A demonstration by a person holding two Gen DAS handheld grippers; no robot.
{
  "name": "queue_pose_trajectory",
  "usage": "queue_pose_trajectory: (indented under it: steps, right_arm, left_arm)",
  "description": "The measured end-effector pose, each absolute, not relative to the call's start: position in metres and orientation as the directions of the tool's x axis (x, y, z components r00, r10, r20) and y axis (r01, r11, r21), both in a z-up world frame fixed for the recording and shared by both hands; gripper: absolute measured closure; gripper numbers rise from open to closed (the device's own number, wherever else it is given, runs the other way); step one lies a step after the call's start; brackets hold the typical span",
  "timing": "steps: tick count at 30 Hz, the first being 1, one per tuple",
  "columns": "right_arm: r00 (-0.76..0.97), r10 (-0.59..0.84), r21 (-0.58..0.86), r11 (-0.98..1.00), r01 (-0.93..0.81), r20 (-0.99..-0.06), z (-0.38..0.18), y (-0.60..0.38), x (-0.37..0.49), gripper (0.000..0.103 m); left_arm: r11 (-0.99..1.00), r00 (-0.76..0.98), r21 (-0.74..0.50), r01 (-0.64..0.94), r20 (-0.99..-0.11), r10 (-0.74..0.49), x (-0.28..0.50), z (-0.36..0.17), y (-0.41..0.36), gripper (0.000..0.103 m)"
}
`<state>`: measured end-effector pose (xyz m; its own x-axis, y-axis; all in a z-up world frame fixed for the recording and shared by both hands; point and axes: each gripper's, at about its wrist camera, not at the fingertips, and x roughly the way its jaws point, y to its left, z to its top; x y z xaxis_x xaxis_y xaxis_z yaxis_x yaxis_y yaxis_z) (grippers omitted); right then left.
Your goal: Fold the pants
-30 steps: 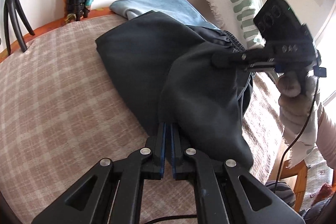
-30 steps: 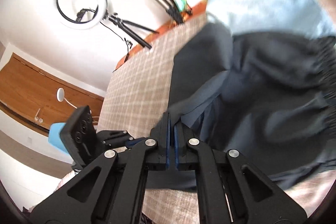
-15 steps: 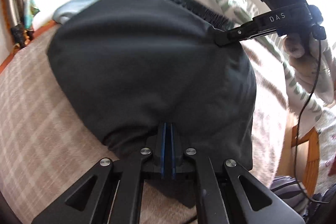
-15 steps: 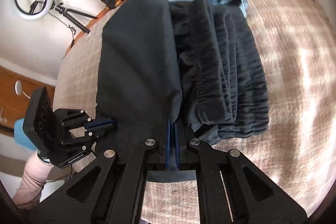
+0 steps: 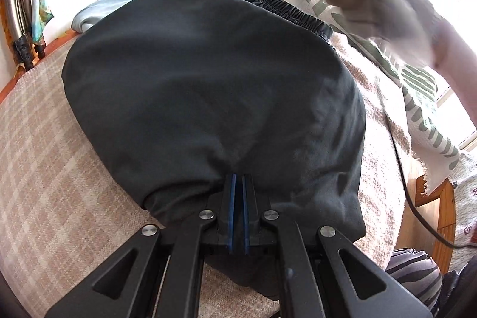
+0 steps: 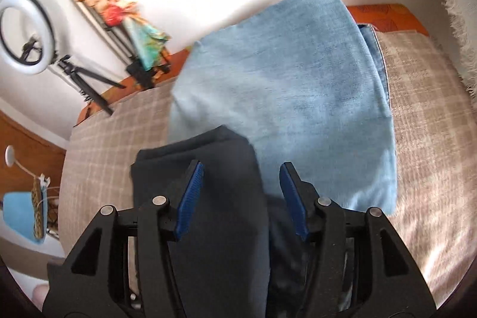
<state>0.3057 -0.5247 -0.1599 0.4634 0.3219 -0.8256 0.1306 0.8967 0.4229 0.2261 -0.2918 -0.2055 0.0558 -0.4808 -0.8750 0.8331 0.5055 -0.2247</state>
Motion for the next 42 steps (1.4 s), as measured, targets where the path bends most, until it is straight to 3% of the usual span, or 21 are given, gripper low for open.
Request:
queue_pose_trajectory:
  steps: [2, 4, 7, 15, 17, 20, 21, 22, 24, 28, 29, 30, 31, 32, 37, 42]
  right_arm:
    - [0.461, 0.356, 0.463, 0.875, 0.142, -0.813, -0.168, -0.526, 0.310, 0.054]
    - [0.478, 0.409, 0.526, 0.840, 0.135, -0.777, -0.169, -0.527, 0.305, 0.093]
    - [0.508, 0.368, 0.482, 0.869, 0.109, -0.779, -0.155, -0.522, 0.294, 0.098]
    - [0.543, 0.095, 0.251, 0.942, 0.222, -0.834, -0.122, -0.554, 0.284, 0.101]
    - [0.531, 0.100, 0.280, 0.921, 0.271, -0.842, -0.131, -0.574, 0.282, 0.101]
    - [0.563, 0.246, 0.432, 0.873, 0.224, -0.789, -0.133, -0.583, 0.279, 0.100]
    - [0.550, 0.302, 0.474, 0.858, 0.200, -0.778, -0.135, -0.580, 0.281, 0.090]
    - [0.523, 0.336, 0.485, 0.856, 0.177, -0.784, -0.138, -0.572, 0.286, 0.064]
    - [0.490, 0.312, 0.435, 0.886, 0.157, -0.814, -0.142, -0.558, 0.295, 0.033]
    - [0.465, 0.344, 0.445, 0.887, 0.123, -0.816, -0.153, -0.543, 0.309, 0.033]
    - [0.461, 0.353, 0.450, 0.885, 0.118, -0.814, -0.156, -0.539, 0.312, 0.036]
    - [0.452, 0.361, 0.449, 0.888, 0.101, -0.815, -0.157, -0.533, 0.314, 0.056]
    - [0.436, 0.366, 0.441, 0.894, 0.079, -0.822, -0.159, -0.525, 0.314, 0.083]
    - [0.422, 0.374, 0.436, 0.898, 0.057, -0.826, -0.159, -0.518, 0.313, 0.094]
    - [0.503, 0.298, 0.347, 0.938, 0.004, -0.812, -0.123, -0.505, 0.290, 0.099]
    - [0.552, 0.082, 0.193, 0.970, 0.146, -0.830, -0.105, -0.552, 0.281, 0.100]
  left_arm:
    - [0.502, 0.056, -0.225, 0.835, -0.873, -0.484, 0.225, -0.206, -0.292, 0.101]
    - [0.500, 0.055, -0.226, 0.836, -0.872, -0.486, 0.226, -0.206, -0.291, 0.101]
    - [0.501, 0.053, -0.232, 0.834, -0.870, -0.490, 0.228, -0.206, -0.290, 0.101]
    - [0.562, 0.144, -0.234, 0.793, -0.825, -0.546, 0.244, -0.173, -0.259, 0.101]
    - [0.573, 0.149, -0.241, 0.783, -0.822, -0.550, 0.249, -0.170, -0.253, 0.101]
    - [0.563, 0.123, -0.256, 0.786, -0.828, -0.547, 0.251, -0.174, -0.254, 0.101]
    - [0.556, 0.118, -0.250, 0.793, -0.833, -0.541, 0.249, -0.176, -0.256, 0.101]
    - [0.552, 0.111, -0.249, 0.796, -0.837, -0.537, 0.246, -0.178, -0.257, 0.101]
    - [0.544, 0.094, -0.253, 0.800, -0.843, -0.529, 0.241, -0.185, -0.261, 0.101]
    - [0.533, 0.082, -0.251, 0.808, -0.848, -0.523, 0.232, -0.188, -0.264, 0.101]
    - [0.530, 0.082, -0.250, 0.810, -0.847, -0.525, 0.230, -0.188, -0.264, 0.101]
    - [0.527, 0.080, -0.251, 0.812, -0.847, -0.526, 0.227, -0.188, -0.263, 0.101]
    - [0.525, 0.077, -0.253, 0.813, -0.846, -0.528, 0.226, -0.189, -0.264, 0.101]
    - [0.522, 0.074, -0.254, 0.815, -0.847, -0.527, 0.223, -0.189, -0.264, 0.101]
    - [0.514, 0.085, -0.229, 0.827, -0.852, -0.516, 0.217, -0.189, -0.262, 0.101]
    - [0.517, 0.104, -0.227, 0.826, -0.839, -0.534, 0.217, -0.180, -0.254, 0.101]
